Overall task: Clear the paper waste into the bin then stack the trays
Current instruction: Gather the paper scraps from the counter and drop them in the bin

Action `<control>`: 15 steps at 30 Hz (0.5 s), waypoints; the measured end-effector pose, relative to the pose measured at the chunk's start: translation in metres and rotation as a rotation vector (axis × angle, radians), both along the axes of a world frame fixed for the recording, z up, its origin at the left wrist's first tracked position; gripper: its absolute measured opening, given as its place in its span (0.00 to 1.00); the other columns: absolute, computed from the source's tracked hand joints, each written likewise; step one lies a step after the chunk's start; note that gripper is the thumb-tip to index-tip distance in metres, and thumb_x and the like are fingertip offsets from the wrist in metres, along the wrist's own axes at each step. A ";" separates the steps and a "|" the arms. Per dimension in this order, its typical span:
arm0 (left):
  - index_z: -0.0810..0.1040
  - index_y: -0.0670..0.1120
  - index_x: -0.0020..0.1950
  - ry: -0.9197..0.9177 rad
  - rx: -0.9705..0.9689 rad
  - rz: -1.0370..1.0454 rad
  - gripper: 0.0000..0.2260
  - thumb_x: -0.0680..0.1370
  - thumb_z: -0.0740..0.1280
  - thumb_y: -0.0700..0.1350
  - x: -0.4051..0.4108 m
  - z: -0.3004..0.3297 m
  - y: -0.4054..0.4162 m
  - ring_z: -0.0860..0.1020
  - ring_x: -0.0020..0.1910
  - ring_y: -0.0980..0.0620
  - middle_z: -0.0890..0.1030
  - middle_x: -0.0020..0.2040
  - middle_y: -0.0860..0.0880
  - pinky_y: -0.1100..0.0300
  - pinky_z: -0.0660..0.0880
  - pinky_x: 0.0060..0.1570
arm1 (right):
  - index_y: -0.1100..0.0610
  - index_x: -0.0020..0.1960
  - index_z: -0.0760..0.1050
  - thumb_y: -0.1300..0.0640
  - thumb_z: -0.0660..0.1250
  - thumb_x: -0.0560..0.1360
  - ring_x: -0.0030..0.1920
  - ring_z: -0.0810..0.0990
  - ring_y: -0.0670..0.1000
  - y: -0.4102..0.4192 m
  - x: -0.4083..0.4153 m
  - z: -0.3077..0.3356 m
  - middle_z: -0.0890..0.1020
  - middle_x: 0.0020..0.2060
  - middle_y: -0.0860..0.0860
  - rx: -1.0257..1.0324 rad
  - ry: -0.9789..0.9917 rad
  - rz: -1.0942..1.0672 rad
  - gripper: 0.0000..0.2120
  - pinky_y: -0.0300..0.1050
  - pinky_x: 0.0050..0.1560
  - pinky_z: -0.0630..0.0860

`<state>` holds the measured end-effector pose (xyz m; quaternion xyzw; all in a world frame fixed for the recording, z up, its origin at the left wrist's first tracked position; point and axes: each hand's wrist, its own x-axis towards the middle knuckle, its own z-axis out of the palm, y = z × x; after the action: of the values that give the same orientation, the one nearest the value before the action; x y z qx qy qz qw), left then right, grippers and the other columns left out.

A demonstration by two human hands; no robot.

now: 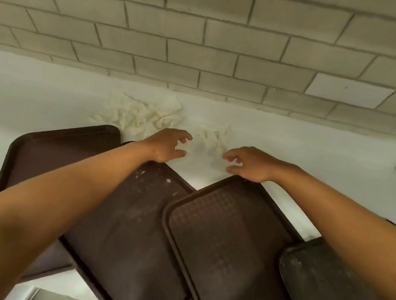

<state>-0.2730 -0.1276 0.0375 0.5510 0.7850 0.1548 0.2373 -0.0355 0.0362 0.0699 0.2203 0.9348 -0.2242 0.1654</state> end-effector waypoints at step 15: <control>0.74 0.49 0.73 0.062 -0.128 -0.070 0.20 0.81 0.67 0.40 -0.030 -0.058 0.032 0.75 0.62 0.48 0.74 0.66 0.45 0.63 0.68 0.59 | 0.52 0.81 0.56 0.46 0.66 0.80 0.75 0.65 0.62 0.056 -0.082 -0.062 0.58 0.79 0.55 0.173 -0.120 -0.146 0.34 0.56 0.71 0.68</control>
<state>-0.3027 -0.0957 -0.0206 0.5661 0.7806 0.0789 0.2531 -0.1170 0.0920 0.0074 0.3140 0.9206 -0.1407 0.1847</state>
